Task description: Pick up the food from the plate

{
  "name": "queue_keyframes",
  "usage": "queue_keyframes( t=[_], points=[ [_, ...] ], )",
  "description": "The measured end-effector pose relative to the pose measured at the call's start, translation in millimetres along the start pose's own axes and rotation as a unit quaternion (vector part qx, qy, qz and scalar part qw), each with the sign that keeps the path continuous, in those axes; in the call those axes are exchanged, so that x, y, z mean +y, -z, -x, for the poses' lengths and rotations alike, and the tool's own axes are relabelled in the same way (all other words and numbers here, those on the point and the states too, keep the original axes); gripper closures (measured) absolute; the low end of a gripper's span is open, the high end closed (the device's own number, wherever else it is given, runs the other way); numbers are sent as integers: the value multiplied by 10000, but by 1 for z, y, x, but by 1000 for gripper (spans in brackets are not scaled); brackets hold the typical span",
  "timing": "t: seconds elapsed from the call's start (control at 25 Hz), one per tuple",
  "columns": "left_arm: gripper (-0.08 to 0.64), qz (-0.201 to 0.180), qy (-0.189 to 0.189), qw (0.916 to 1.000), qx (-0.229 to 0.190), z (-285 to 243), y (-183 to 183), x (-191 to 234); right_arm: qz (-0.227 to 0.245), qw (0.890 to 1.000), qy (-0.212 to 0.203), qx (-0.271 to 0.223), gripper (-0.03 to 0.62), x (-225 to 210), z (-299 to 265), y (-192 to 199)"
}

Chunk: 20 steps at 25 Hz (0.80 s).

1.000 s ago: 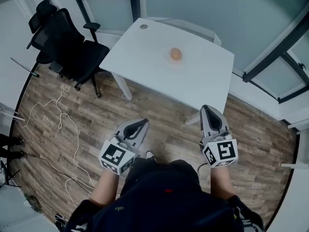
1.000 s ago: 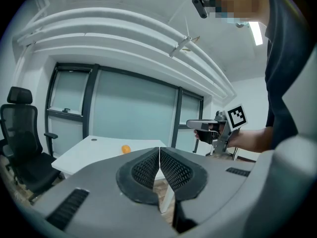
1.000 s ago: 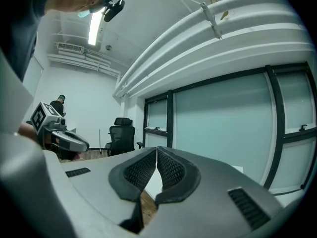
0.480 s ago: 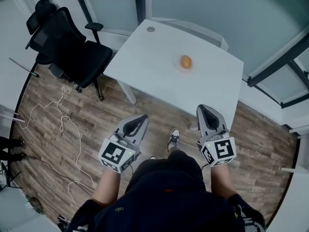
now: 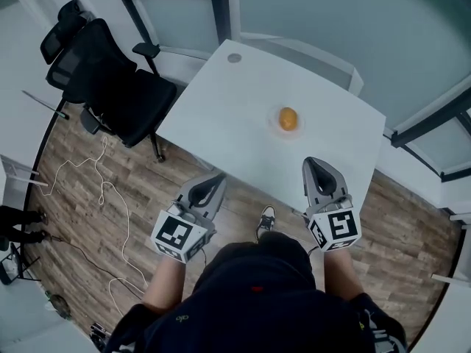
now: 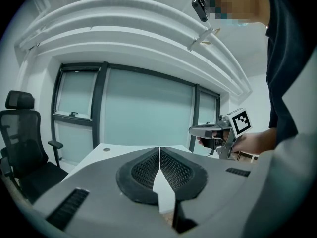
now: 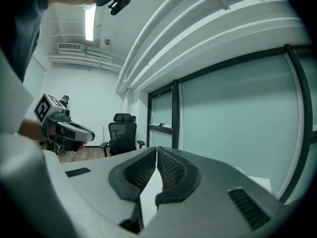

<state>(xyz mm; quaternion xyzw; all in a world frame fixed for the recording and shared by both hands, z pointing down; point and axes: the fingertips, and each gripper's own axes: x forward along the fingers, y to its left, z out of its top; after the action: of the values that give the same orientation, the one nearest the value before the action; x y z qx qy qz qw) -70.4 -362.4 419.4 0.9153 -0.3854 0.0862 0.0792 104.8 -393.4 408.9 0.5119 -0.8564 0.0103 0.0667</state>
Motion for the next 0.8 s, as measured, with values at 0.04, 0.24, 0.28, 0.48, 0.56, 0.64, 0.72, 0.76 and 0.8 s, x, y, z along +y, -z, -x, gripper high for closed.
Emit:
queue_keyframes(
  t=[0.04,0.24,0.28,0.48,0.56,0.64,0.72,0.76,0.8],
  points=[
    [537,24,-22,10000,28,-13,-3,5,-46,10000,2,36,568,-13,-9,1],
    [537,140,-193,9996,141,-68,-13,22,-278,9995,-23,154,568,-70,-42,14],
    [537,220,-260,9993,160,-77,-13,25,-325,9993,-30,190,568,-79,-49,20],
    [537,273,-326,9985,341,-109,-7,41,-512,9979,-48,396,568,-105,-82,44],
    [537,323,-325,9983,346,-116,-6,53,-510,9975,-66,488,568,-106,-94,49],
    [537,380,-318,9982,329,-124,-5,67,-451,9974,-57,559,568,-106,-107,51],
    [537,420,-236,9984,310,-133,-5,82,-384,9974,3,609,568,-104,-118,52],
    [537,435,-153,9985,304,-138,-5,89,-364,9972,48,645,568,-103,-124,53],
    [537,454,-56,9985,308,-143,-5,94,-361,9968,98,704,568,-102,-129,54]
  ],
)
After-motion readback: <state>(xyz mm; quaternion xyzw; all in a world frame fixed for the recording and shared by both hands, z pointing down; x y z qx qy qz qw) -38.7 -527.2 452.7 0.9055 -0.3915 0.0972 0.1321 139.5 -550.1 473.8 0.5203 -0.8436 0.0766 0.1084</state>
